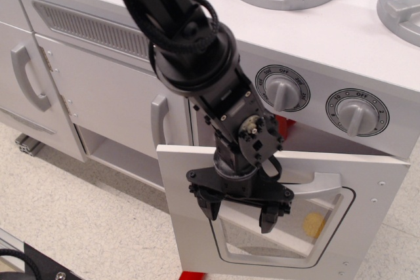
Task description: Close oven
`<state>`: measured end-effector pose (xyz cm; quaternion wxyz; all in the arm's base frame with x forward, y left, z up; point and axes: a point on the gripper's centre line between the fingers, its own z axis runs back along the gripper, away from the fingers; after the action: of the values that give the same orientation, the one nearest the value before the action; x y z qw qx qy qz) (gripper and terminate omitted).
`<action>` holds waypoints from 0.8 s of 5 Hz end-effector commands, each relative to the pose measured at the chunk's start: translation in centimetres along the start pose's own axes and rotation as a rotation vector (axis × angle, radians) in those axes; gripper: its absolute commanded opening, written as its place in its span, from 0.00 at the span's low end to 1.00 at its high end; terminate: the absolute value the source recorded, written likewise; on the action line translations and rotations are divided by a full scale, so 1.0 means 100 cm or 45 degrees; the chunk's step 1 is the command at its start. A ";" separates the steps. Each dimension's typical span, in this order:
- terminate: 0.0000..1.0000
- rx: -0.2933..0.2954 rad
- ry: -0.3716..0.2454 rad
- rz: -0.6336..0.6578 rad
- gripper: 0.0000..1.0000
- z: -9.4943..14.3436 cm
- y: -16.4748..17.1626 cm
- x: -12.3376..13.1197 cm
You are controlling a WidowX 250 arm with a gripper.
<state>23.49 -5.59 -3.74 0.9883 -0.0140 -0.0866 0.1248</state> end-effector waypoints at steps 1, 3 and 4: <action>0.00 -0.055 -0.135 0.107 1.00 0.012 0.007 0.038; 0.00 -0.067 -0.150 0.184 1.00 0.013 0.012 0.058; 0.00 -0.078 -0.157 0.209 1.00 0.014 0.013 0.065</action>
<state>27.67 -3.33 -2.56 0.9710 -0.0380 -0.1245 0.2005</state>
